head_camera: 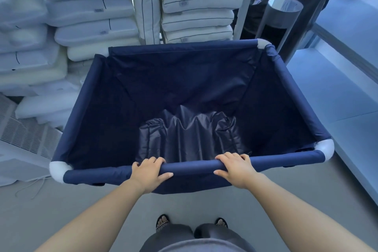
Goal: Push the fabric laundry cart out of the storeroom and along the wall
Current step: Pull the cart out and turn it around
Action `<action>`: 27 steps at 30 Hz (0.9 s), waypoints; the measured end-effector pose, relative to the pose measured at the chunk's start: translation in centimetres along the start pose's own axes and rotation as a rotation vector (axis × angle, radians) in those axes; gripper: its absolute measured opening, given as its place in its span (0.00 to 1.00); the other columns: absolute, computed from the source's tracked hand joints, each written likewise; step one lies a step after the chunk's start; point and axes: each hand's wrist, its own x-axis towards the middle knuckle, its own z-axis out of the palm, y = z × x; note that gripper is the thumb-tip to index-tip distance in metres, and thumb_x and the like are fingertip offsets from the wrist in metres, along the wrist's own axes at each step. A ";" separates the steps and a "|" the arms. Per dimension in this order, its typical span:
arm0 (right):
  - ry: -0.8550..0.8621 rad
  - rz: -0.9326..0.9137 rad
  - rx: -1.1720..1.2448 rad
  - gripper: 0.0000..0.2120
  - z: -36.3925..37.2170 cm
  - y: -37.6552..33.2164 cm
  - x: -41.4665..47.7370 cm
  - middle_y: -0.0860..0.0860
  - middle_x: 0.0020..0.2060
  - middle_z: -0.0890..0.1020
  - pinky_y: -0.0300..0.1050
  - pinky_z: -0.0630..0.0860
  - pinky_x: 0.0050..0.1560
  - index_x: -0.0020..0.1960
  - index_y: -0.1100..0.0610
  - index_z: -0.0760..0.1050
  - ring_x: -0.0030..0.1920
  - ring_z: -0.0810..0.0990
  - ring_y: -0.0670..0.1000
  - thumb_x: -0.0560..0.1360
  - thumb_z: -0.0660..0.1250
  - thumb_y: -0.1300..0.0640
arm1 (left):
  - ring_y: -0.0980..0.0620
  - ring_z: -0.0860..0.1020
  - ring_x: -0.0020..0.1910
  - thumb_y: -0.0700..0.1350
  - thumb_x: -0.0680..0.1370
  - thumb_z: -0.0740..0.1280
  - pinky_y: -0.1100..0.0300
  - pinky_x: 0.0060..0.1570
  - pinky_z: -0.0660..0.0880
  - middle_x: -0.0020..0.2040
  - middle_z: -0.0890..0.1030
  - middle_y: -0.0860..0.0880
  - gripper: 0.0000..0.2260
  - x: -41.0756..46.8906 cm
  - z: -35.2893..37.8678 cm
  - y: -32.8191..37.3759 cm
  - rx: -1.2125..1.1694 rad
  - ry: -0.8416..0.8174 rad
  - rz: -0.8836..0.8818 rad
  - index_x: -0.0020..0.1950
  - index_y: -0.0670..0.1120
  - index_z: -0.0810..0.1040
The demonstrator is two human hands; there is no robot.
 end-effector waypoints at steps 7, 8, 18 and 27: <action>-0.039 -0.013 -0.047 0.21 -0.8 4.6 -1.2 0.46 0.60 0.72 0.53 0.58 0.65 0.65 0.46 0.64 0.61 0.69 0.51 0.77 0.53 0.37 | 0.53 0.70 0.62 0.62 0.78 0.54 0.50 0.64 0.61 0.63 0.73 0.55 0.18 0.3 1.2 6.2 -0.156 0.047 0.041 0.65 0.58 0.67; -0.043 -0.021 -0.058 0.21 -0.9 4.9 -1.2 0.46 0.60 0.72 0.53 0.58 0.64 0.65 0.46 0.64 0.60 0.69 0.51 0.77 0.53 0.37 | 0.53 0.69 0.63 0.62 0.78 0.54 0.50 0.64 0.62 0.63 0.73 0.56 0.18 0.4 1.4 7.1 -0.163 0.046 0.053 0.66 0.59 0.66; -0.013 -0.060 -0.107 0.22 -0.4 7.7 -1.9 0.47 0.57 0.73 0.54 0.60 0.62 0.63 0.48 0.65 0.59 0.70 0.52 0.77 0.53 0.36 | 0.50 0.71 0.60 0.62 0.78 0.55 0.52 0.60 0.64 0.63 0.73 0.55 0.19 0.1 2.9 12.4 -0.039 0.119 0.068 0.68 0.60 0.64; 0.048 -0.057 -0.167 0.22 -0.1 8.3 -2.4 0.49 0.55 0.75 0.53 0.62 0.59 0.61 0.50 0.67 0.57 0.71 0.53 0.77 0.53 0.36 | 0.50 0.72 0.56 0.62 0.78 0.54 0.52 0.57 0.64 0.58 0.75 0.55 0.18 0.0 3.4 13.3 -0.010 0.138 0.058 0.66 0.59 0.65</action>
